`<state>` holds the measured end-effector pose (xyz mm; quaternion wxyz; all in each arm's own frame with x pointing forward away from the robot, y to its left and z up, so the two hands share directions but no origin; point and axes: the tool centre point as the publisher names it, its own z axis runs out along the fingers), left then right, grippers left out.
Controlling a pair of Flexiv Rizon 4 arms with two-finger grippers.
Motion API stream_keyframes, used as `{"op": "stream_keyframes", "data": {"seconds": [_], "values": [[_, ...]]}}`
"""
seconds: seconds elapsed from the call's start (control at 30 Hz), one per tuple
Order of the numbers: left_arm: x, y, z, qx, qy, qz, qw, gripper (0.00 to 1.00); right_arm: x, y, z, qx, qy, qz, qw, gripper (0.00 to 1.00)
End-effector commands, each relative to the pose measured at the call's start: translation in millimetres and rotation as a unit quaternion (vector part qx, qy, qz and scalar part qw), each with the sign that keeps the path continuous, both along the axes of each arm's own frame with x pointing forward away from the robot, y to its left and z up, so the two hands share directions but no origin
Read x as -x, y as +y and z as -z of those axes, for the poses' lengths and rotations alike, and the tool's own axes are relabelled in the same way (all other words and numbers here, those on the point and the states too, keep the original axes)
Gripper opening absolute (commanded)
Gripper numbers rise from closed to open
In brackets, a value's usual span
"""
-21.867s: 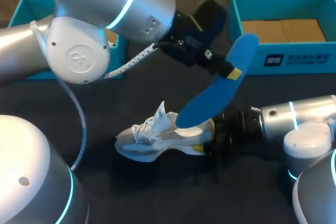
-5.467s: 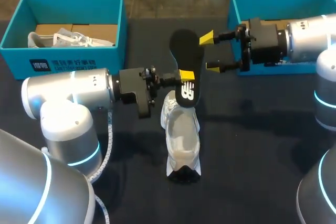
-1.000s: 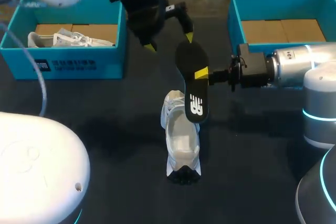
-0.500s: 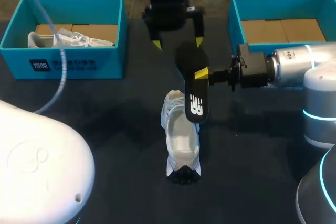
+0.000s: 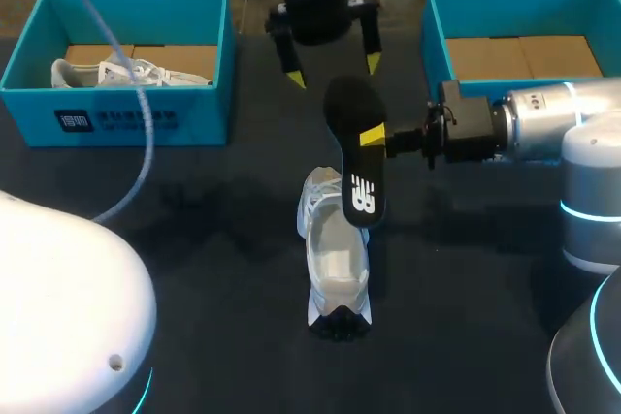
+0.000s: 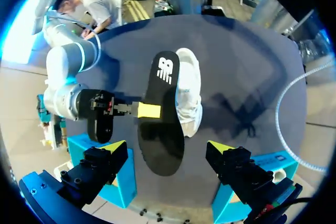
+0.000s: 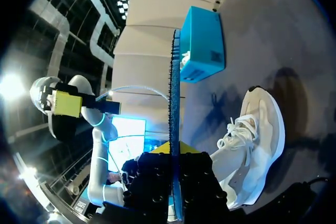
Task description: Take the shoe out of the shoebox, open the shoe tongue, remove and reinsert the insole, then place the shoe into the shoebox
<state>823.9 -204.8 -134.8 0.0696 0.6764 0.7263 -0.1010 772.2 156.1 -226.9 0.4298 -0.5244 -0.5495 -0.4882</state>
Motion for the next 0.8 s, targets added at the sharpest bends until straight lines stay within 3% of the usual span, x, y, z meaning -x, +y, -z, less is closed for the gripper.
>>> {"op": "stream_keyframes", "data": {"seconds": [0.03, 0.17, 0.53, 0.63, 0.73, 0.77, 0.8], "values": [[8.7, 27.3, 5.0, 0.188, -0.004, -0.025, 0.982, 1.0, -0.2, 1.7, 1.1, 0.0, 0.0, 0.001, 1.0, 0.0], [17.9, 43.5, 2.8, 0.325, 0.03, -0.061, 0.943, 1.0, -0.2, 1.7, 1.1, 0.0, 0.0, 0.001, 1.0, 0.0], [17.9, 43.5, 2.8, 0.325, 0.03, -0.061, 0.943, 1.0, -0.2, 1.7, 1.1, 0.0, 0.0, 0.001, 1.0, 0.0], [20.4, 48.8, 8.8, 0.372, 0.037, -0.053, 0.926, 1.0, -0.2, 1.7, 1.1, 0.0, 0.0, 0.001, 1.0, 0.0], [26.1, 61.8, 18.9, 0.483, 0.051, -0.012, 0.874, 1.0, -0.2, 1.7, 1.1, 0.0, 0.0, 0.001, 1.0, 0.0], [25.8, 65.8, 21.3, 0.504, 0.074, -0.001, 0.86, 1.0, -0.2, 1.7, 1.1, 0.0, 0.0, 0.001, 1.0, 0.0], [24.1, 68.4, 21.2, 0.503, 0.08, -0.001, 0.86, 1.0, -0.2, 1.7, 1.1, 0.0, 0.0, 0.001, 1.0, 0.0]]}}
